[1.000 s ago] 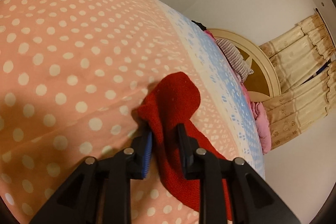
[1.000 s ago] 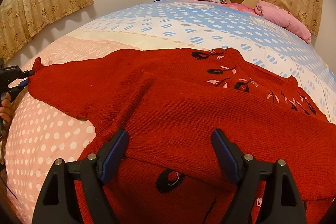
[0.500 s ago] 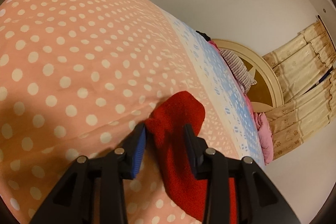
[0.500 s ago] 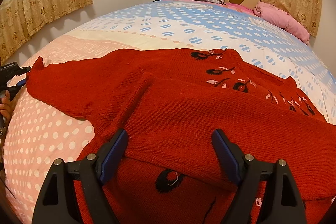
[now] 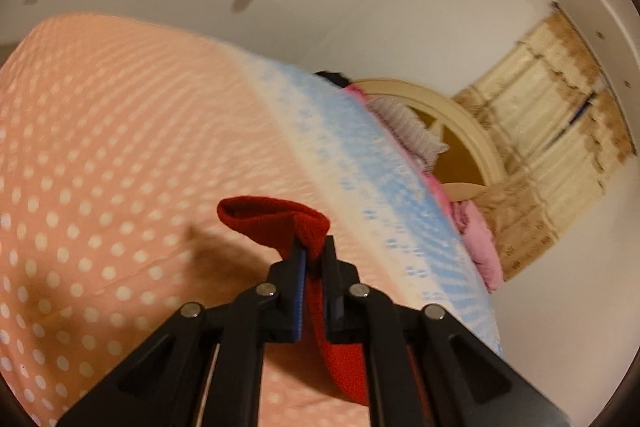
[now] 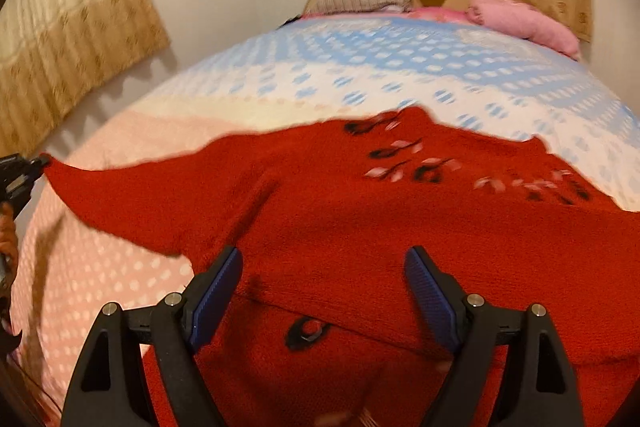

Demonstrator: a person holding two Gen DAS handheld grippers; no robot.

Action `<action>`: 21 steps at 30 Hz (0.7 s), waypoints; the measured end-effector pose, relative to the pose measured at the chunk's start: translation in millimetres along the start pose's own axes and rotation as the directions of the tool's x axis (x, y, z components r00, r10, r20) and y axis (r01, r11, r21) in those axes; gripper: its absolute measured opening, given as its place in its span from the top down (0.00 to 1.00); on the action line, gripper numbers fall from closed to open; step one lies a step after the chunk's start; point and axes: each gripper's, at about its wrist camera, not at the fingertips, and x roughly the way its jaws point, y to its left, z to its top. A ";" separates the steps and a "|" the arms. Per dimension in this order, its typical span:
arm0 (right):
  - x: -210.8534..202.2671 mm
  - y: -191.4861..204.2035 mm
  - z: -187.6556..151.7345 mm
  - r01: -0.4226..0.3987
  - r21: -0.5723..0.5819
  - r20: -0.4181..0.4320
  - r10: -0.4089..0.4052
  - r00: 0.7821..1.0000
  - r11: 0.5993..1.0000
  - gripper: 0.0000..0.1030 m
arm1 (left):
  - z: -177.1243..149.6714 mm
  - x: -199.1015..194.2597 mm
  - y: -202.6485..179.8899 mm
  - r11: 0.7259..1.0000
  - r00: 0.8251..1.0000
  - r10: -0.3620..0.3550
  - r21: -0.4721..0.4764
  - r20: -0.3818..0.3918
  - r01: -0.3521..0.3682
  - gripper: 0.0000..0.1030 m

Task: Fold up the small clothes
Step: 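Lift the sleeve with the left tool and fold it across the sweater body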

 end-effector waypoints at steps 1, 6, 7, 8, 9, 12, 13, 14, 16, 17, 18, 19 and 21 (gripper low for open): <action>-8.2 -1.4 0.9 -0.001 0.004 0.014 0.001 1.000 1.000 0.18 | 2.1 -2.4 -8.4 1.000 1.000 -0.014 0.013 0.004 0.014 0.94; -45.7 -3.0 -0.1 -0.019 0.002 0.052 0.018 0.998 1.000 0.18 | 2.5 -2.1 -47.7 0.996 0.997 -0.078 0.046 -0.002 0.078 0.94; -52.3 -3.4 -1.5 -0.022 0.000 0.058 0.022 0.998 1.000 0.18 | 0.7 -0.9 -57.2 0.994 0.995 -0.097 0.053 -0.009 0.098 0.94; -58.8 -3.8 -3.3 -0.025 -0.003 0.064 0.025 0.998 1.000 0.18 | -1.0 -0.1 -64.0 0.992 0.994 -0.111 0.061 -0.014 0.112 0.94; -67.9 -5.1 -6.7 -0.025 -0.005 0.073 0.025 0.997 1.000 0.18 | -2.4 -0.6 -73.3 0.989 0.992 -0.126 0.075 -0.018 0.127 0.94; -84.7 -11.0 -14.7 -0.022 -0.001 0.082 0.022 0.996 1.000 0.18 | -5.1 -2.4 -96.6 0.982 0.987 -0.162 0.093 -0.025 0.163 0.94; -89.5 -13.3 -18.5 -0.017 0.002 0.079 0.017 0.997 1.000 0.18 | -5.4 -1.5 -106.7 0.979 0.984 -0.177 0.096 -0.033 0.179 0.94; -93.1 -15.0 -22.0 -0.012 0.003 0.075 0.012 0.997 1.000 0.18 | -5.3 -0.2 -115.5 0.976 0.981 -0.191 0.098 -0.041 0.194 0.94; -99.2 -19.5 -29.2 -0.006 0.006 0.067 0.006 0.998 1.000 0.18 | -5.5 0.2 -128.8 0.972 0.978 -0.203 0.110 -0.045 0.206 0.94; -102.2 -21.7 -32.7 -0.006 0.007 0.065 0.005 0.998 1.000 0.18 | -5.6 0.4 -135.7 0.969 0.976 -0.211 0.119 -0.047 0.215 0.94; -105.6 -23.7 -36.7 -0.004 0.009 0.062 0.003 0.998 1.000 0.18 | -5.8 0.1 -139.5 0.967 0.975 -0.217 0.122 -0.050 0.222 0.94; -108.1 -25.9 -40.1 -0.002 0.012 0.060 0.001 0.998 1.000 0.18 | -7.4 -0.8 -143.5 0.966 0.973 -0.224 0.123 -0.053 0.229 0.94; -113.4 -32.5 -47.0 -0.002 0.025 0.058 0.000 0.998 1.000 0.18 | -11.2 0.2 -153.2 0.961 0.969 -0.238 0.126 -0.061 0.244 0.94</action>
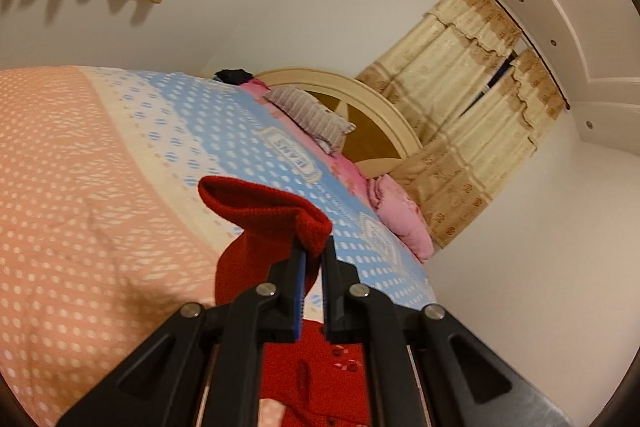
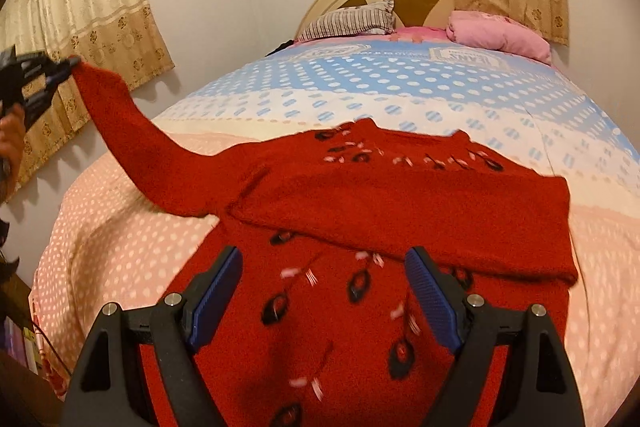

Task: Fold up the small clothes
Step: 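Lift the sleeve with the left tool and fold it across the sweater body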

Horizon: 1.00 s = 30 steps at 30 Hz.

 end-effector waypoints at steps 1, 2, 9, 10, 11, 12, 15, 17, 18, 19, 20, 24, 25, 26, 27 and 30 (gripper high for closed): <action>-2.0 -3.0 -2.9 -0.003 0.010 -0.002 0.003 1.000 1.000 0.18 | -1.6 1.0 -5.5 1.000 1.000 -0.005 0.006 -0.003 0.005 0.94; -3.4 -6.1 -5.3 -0.007 0.019 -0.004 0.007 1.000 1.000 0.18 | -3.0 3.2 -11.5 1.000 1.000 -0.010 0.013 -0.006 0.010 0.94; -20.9 -21.8 -28.0 -0.005 0.044 -0.021 0.006 1.000 0.999 0.18 | -20.6 21.3 -59.0 0.996 0.997 -0.068 0.049 -0.035 0.069 0.94; -23.3 -24.3 -30.2 -0.002 0.049 -0.022 0.003 1.000 0.999 0.18 | -22.8 24.1 -65.5 0.996 0.996 -0.077 0.052 -0.040 0.079 0.94; -24.7 -26.1 -31.5 -0.002 0.052 -0.023 0.003 1.000 0.999 0.18 | -25.0 27.5 -71.8 0.995 0.995 -0.084 0.056 -0.046 0.086 0.94; -27.2 -28.4 -33.6 -0.002 0.057 -0.022 0.003 1.000 0.998 0.18 | -27.6 30.6 -78.5 0.994 0.995 -0.091 0.058 -0.051 0.094 0.94; -30.6 -34.1 -40.0 0.002 0.062 -0.022 -0.001 1.000 0.998 0.18 | -35.1 39.9 -96.8 0.992 0.992 -0.110 0.061 -0.068 0.114 0.94; -29.7 -37.2 -44.6 0.006 0.070 -0.030 -0.004 1.000 0.998 0.18 | -41.3 46.6 -108.3 0.990 0.989 -0.124 0.063 -0.083 0.129 0.94; -29.2 -39.0 -47.5 0.004 0.078 -0.034 -0.002 0.999 0.997 0.18 | -44.8 50.0 -114.0 0.989 0.987 -0.131 0.064 -0.090 0.137 0.94; -28.9 -40.9 -50.8 0.001 0.087 -0.037 0.002 0.999 0.996 0.18 | -49.1 54.2 -120.4 0.987 0.986 -0.137 0.066 -0.099 0.144 0.94; -28.5 -42.7 -54.5 -0.001 0.094 -0.041 0.005 0.999 0.996 0.18 | -53.4 58.6 -126.8 0.986 0.984 -0.144 0.068 -0.109 0.152 0.94; -26.9 -47.9 -65.7 0.002 0.105 -0.054 0.004 0.999 0.994 0.18 | -70.3 72.5 -147.7 0.982 0.976 -0.167 0.064 -0.142 0.177 0.94; -26.1 -50.4 -69.0 0.003 0.113 -0.060 0.003 0.998 0.994 0.18 | -75.0 76.1 -152.7 0.981 0.973 -0.173 0.064 -0.151 0.184 0.94; -25.6 -52.9 -71.5 0.005 0.120 -0.064 0.003 0.998 0.993 0.18 | -80.0 79.5 -158.1 0.980 0.971 -0.177 0.066 -0.161 0.190 0.94; -24.5 -56.3 -74.4 0.007 0.132 -0.068 0.002 0.998 0.991 0.18 | -85.2 83.3 -163.4 0.978 0.968 -0.182 0.068 -0.171 0.196 0.94; -23.8 -64.8 -79.8 0.005 0.164 -0.063 0.005 0.998 0.986 0.18 | -99.0 93.3 -177.6 0.976 0.962 -0.190 0.071 -0.195 0.207 0.94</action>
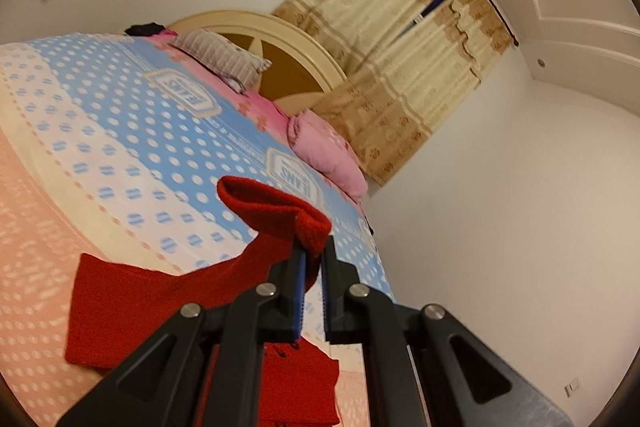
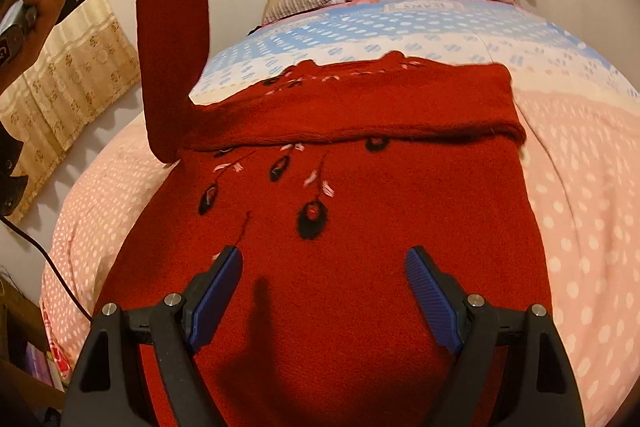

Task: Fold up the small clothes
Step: 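Lift the sleeve with the left tool and fold it across the sweater body, then lower the sleeve onto the sweater and open the left tool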

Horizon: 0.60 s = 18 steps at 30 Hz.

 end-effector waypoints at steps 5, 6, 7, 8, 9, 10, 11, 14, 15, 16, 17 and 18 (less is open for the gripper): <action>-2.0 -6.5 -0.8 -0.020 0.030 0.018 0.020 1.000 0.999 0.18 | -24.7 27.6 -23.0 1.000 0.999 -0.013 0.025 -0.037 0.014 0.94; -1.6 -7.6 -1.3 -0.025 0.034 0.020 0.024 1.000 0.999 0.18 | -30.6 33.7 -26.6 1.000 0.999 -0.012 0.029 -0.043 0.013 0.94; -1.7 -8.3 -1.5 -0.028 0.037 0.022 0.027 0.999 0.999 0.18 | -39.6 42.0 -31.3 0.999 0.999 -0.009 0.041 -0.053 0.011 0.94; -1.4 -8.6 -1.5 -0.029 0.040 0.023 0.028 0.999 0.999 0.18 | -46.8 49.5 -35.6 0.998 0.998 -0.001 0.055 -0.061 0.004 0.94; -1.4 -8.4 -1.6 -0.031 0.040 0.024 0.030 0.999 0.999 0.18 | -58.2 59.6 -40.0 0.997 0.997 0.008 0.071 -0.077 -0.003 0.94; -1.1 -8.4 -2.1 -0.032 0.040 0.025 0.031 0.999 0.999 0.18 | -70.0 70.0 -44.0 0.996 0.995 0.017 0.087 -0.094 -0.008 0.94; -0.8 -8.5 -2.5 -0.033 0.041 0.026 0.032 0.999 0.999 0.18 | -79.9 78.7 -48.0 0.994 0.994 0.031 0.111 -0.105 -0.019 0.94; -2.2 -7.7 -4.8 -0.033 0.042 0.033 0.032 0.999 0.999 0.18 | -116.6 107.9 -52.1 0.982 0.984 0.082 0.182 -0.156 -0.053 0.94; -2.4 -7.3 -5.8 -0.032 0.042 0.037 0.031 0.999 0.999 0.18 | -124.4 116.2 -53.4 0.975 0.979 0.108 0.208 -0.174 -0.071 0.94; -2.3 -7.3 -6.6 -0.032 0.041 0.038 0.031 0.999 0.999 0.18 | -133.8 125.2 -53.4 0.964 0.968 0.154 0.243 -0.196 -0.105 0.94; -2.6 -6.9 -7.5 -0.032 0.040 0.039 0.031 0.999 0.999 0.18 | -142.5 132.8 -52.6 0.955 0.957 0.190 0.268 -0.221 -0.128 0.93; -2.6 -6.8 -7.6 -0.032 0.039 0.041 0.031 0.999 0.999 0.18 | -149.1 138.5 -52.5 0.950 0.947 0.202 0.284 -0.250 -0.128 0.88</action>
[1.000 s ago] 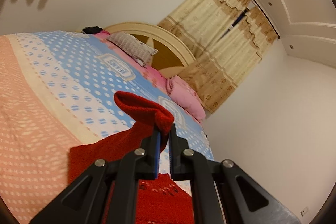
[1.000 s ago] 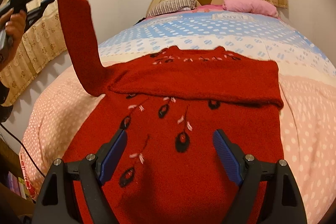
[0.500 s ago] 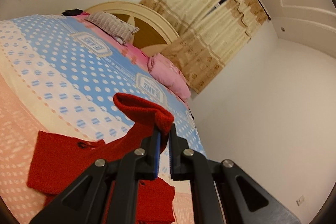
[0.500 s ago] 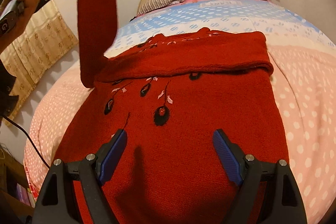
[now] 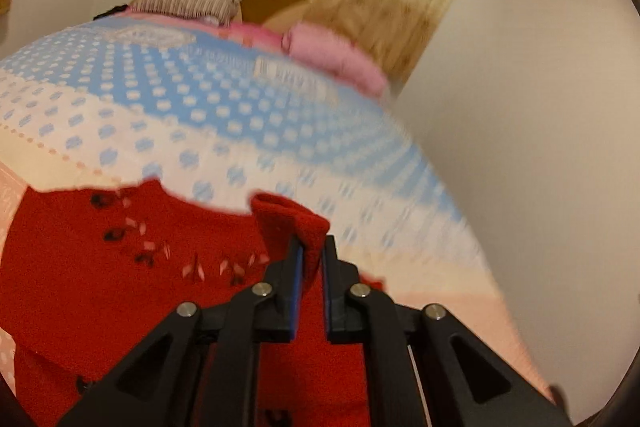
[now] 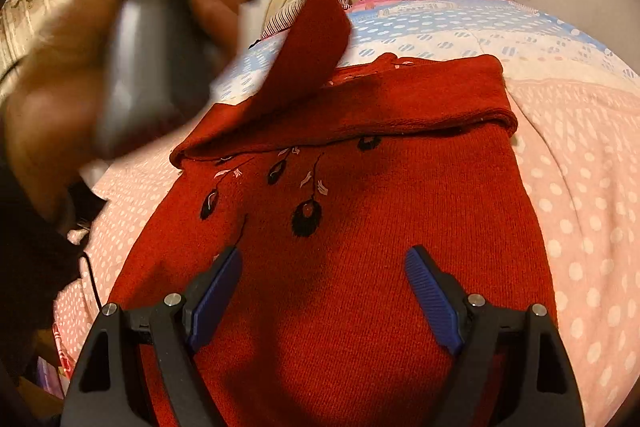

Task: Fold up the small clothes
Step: 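Lower the sleeve onto the sweater and open the left tool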

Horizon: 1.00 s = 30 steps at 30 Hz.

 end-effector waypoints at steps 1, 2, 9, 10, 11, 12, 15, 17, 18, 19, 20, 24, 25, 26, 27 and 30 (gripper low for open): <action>0.0 0.3 -0.4 0.000 -0.001 0.002 0.000 1.000 1.000 0.18 | -3.2 4.5 -1.7 1.000 0.999 0.001 0.012 -0.035 -0.001 0.86; 0.0 0.2 -0.7 0.000 -0.002 0.003 0.000 1.000 1.000 0.18 | -6.3 5.9 -3.6 1.000 0.997 0.006 0.028 -0.071 -0.004 0.82; -2.5 -1.4 -3.0 -0.015 0.008 0.016 0.015 1.000 1.000 0.18 | -21.7 -68.7 -8.9 0.969 0.999 0.030 0.245 0.035 -0.038 0.14; -2.9 -1.8 -3.1 -0.018 0.011 0.018 0.018 1.000 1.000 0.18 | -27.6 -85.0 -0.2 0.959 0.995 0.059 0.270 0.084 -0.080 0.10; -3.2 -2.2 -3.2 -0.020 0.014 0.019 0.019 1.000 1.000 0.18 | -30.9 -90.7 7.4 0.953 0.992 0.073 0.287 0.106 -0.100 0.08; -3.4 -1.9 -3.3 -0.020 0.015 0.019 0.020 1.000 1.000 0.18 | -39.0 -100.1 21.3 0.940 0.987 0.101 0.313 0.124 -0.136 0.07; -3.9 0.1 -3.3 -0.012 0.013 0.017 0.012 1.000 1.000 0.17 | -55.2 -108.3 62.4 0.903 0.961 0.238 0.333 0.140 -0.272 0.04; -6.4 0.8 -0.7 0.001 0.016 0.011 -0.001 1.000 1.000 0.17 | -66.4 -110.4 99.4 0.883 0.935 0.338 0.306 0.111 -0.356 0.04; -9.7 -0.8 2.8 0.002 0.039 0.001 -0.002 1.000 0.999 0.17 | -69.6 -110.0 114.0 0.881 0.927 0.364 0.290 0.089 -0.373 0.04; -12.2 -3.8 7.4 -0.004 0.064 -0.003 0.004 1.000 0.998 0.18 | -72.7 -110.4 127.6 0.881 0.922 0.382 0.272 0.071 -0.386 0.04; -16.9 -5.3 12.6 -0.017 0.085 -0.001 0.018 1.000 0.996 0.18 | -75.7 -113.4 144.5 0.883 0.914 0.403 0.241 0.054 -0.404 0.04; -33.5 -8.8 54.9 -0.043 0.116 0.008 0.043 0.999 0.992 0.18 | -80.8 -117.9 176.9 0.905 0.915 0.404 0.143 0.016 -0.402 0.04; -33.5 -13.3 65.8 -0.046 0.130 0.012 0.044 0.999 0.990 0.20 | -81.3 -118.9 181.0 0.910 0.917 0.398 0.122 0.009 -0.396 0.04; -32.2 -18.3 75.3 -0.040 0.142 0.013 0.038 0.999 0.989 0.22 | -82.1 -120.3 183.1 0.916 0.921 0.388 0.107 0.005 -0.387 0.04; -28.9 -23.6 86.1 -0.019 0.154 0.012 0.017 1.000 0.988 0.22 | -84.3 -118.3 182.6 0.921 0.925 0.379 0.099 0.001 -0.378 0.04; -9.9 -39.9 109.1 0.058 0.166 -0.018 -0.055 0.998 0.984 0.36 | -88.8 -117.3 181.9 0.929 0.933 0.359 0.096 -0.001 -0.358 0.04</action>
